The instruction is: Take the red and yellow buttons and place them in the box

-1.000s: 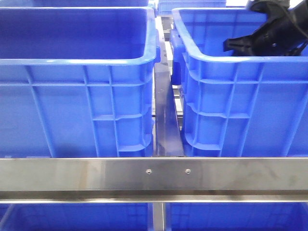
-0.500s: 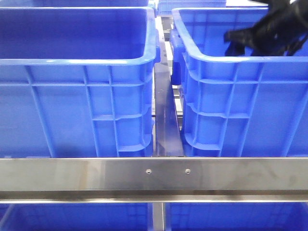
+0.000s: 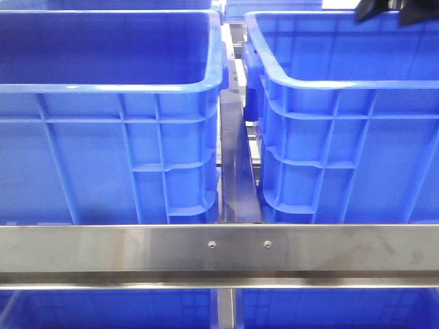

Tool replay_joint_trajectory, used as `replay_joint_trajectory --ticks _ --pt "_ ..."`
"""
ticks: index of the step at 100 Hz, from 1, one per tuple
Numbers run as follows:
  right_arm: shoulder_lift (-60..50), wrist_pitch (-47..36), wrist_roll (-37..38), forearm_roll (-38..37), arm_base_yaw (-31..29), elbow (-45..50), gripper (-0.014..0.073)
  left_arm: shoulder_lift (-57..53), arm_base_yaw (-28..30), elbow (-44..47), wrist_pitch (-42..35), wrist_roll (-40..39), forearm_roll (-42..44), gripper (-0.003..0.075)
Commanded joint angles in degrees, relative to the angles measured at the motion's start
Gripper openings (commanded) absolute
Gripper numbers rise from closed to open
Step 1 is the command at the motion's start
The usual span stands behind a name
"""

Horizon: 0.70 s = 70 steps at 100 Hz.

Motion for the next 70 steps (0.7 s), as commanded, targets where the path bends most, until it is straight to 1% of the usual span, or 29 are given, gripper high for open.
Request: replay_joint_trajectory --ticks 1,33,58,65,70 --pt "-8.2 -0.7 -0.2 0.2 -0.4 2.5 0.0514 0.1 0.0 -1.6 -4.6 -0.4 -0.8 -0.0019" --pt "-30.9 -1.2 -0.2 0.2 -0.4 16.6 0.0514 0.1 0.0 -1.6 -4.6 -0.4 -0.8 -0.0019" --pt "-44.5 -1.2 -0.1 0.2 -0.4 24.9 0.0513 0.1 0.0 -1.6 -4.6 -0.4 -0.8 -0.0019" --pt "-47.8 -1.6 -0.1 0.5 -0.4 26.7 0.0494 0.1 0.0 -1.6 -4.6 -0.4 -0.8 -0.0019" --pt "-49.8 -2.0 -0.1 1.3 -0.4 27.7 0.0452 0.1 0.0 -1.6 -4.6 -0.4 -0.8 -0.0019"
